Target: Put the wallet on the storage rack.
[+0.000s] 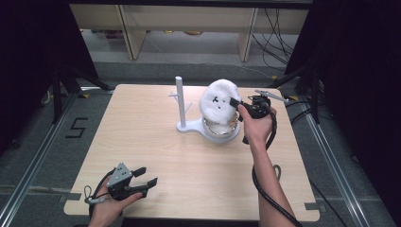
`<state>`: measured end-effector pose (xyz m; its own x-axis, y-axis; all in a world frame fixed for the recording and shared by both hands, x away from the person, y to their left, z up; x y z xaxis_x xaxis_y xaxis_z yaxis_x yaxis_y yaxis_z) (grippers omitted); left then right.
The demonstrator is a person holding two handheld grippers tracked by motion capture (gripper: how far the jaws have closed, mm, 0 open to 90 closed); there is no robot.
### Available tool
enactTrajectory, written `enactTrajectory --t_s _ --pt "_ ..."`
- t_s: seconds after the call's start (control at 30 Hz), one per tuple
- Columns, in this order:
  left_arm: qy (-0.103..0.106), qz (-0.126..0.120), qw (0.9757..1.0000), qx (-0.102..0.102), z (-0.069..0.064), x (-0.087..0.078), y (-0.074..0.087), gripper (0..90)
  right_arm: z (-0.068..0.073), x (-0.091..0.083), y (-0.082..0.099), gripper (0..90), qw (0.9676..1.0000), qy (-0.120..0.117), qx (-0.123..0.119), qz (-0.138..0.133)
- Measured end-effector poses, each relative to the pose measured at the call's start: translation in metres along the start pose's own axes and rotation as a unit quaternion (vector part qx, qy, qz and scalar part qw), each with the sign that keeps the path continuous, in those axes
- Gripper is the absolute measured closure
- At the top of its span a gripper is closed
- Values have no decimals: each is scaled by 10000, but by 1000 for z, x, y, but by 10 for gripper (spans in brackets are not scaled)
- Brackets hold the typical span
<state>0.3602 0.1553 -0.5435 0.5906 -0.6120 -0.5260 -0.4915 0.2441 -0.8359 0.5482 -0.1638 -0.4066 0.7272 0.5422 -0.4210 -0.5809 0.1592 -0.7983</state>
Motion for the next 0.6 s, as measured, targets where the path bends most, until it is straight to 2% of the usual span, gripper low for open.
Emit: enactTrajectory --t_s 0.2,0.27,0.3,0.33,0.37,0.4,0.43,0.57,0.6 --pt "31 -4 10000 -4 -1 1 0 348 -2 11 3 806 10000 5 80 -48" --pt "16 1 10000 2 -1 0 0 349 -6 14 3 806 9999 77 -37 -85" --pt "17 -3 10000 -4 -1 1 1 348 -5 16 5 805 9999 35 115 -52" --pt "8 17 10000 -3 -1 0 1 348 -5 16 5 805 9999 35 115 -52" --pt "81 -26 10000 -6 -1 2 1 348 -9 17 5 805 9999 89 -31 -86" --pt "83 -27 9999 -65 -2 2 1 348 -10 18 6 805 9999 114 12 -86" --pt "60 -14 10000 -13 -1 2 1 348 -9 18 7 805 9999 105 80 -81" --pt "26 25 10000 12 -2 1 1 348 -14 19 8 805 9997 176 -72 -135" --pt "38 1 10000 -18 -2 2 1 348 -12 20 9 805 9998 152 53 -122"
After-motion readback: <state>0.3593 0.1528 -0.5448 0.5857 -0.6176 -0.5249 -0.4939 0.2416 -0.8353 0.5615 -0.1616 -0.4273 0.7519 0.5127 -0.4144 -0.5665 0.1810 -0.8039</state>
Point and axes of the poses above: each handheld gripper's, and its own axes: x roughly forward along the jaws, y roughly out of its underside, z roughly to its left, the point moved 8 cm from there along x, roughly forward along the jaws, and after that the axes turned 6 degrees about z, right-handed, at the moved point
